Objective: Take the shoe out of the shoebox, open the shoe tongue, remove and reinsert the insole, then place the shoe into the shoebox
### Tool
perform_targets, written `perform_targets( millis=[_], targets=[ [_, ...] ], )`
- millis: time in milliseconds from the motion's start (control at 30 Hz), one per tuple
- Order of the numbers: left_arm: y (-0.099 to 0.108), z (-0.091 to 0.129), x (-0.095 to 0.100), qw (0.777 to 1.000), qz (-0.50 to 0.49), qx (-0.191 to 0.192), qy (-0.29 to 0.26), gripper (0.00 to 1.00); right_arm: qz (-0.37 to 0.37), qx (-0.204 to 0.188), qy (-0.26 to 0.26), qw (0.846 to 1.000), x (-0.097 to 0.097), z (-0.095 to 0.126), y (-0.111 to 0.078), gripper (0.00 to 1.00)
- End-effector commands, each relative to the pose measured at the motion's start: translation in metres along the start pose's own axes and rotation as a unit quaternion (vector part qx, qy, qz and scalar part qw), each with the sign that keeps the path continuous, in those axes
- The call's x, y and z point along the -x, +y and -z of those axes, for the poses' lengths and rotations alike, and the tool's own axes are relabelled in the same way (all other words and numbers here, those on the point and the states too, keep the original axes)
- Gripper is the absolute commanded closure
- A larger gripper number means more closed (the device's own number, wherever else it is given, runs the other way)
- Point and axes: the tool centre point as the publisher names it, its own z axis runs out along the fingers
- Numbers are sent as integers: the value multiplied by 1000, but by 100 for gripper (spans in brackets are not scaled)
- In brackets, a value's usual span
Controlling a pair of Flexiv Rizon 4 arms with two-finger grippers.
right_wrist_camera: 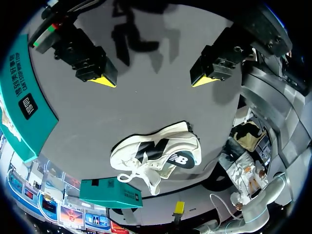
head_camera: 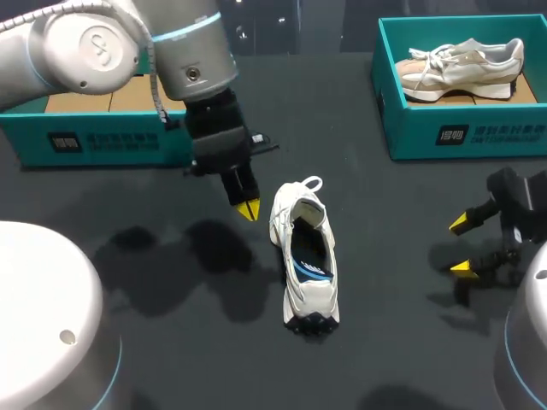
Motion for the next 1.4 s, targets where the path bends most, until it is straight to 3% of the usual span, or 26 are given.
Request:
perform_targets(
  millis=[33, 233, 467, 733, 1100, 1400],
  targets=[
    [5, -13, 32, 999, -7, -3, 53, 100, 0, -1, -2, 1000, -2, 0, 0, 0],
    [9, -35, 55, 995, -29, -24, 92, 100, 0, -1, -2, 1000, -2, 0, 0, 0],
    [9, -35, 55, 995, -29, -24, 92, 100, 0, -1, -2, 1000, -2, 0, 0, 0],
    [-3, -67, 66, 990, -68, -15, 120, 100, 0, -1, -2, 1000, -2, 0, 0, 0],
    [-24, -85, 53, 987, -89, 0, 131, 100, 0, -1, -2, 1000, -2, 0, 0, 0],
    [-12, -112, 49, 988, -89, -10, 124, 100, 0, -1, -2, 1000, -2, 0, 0, 0]
  ],
)
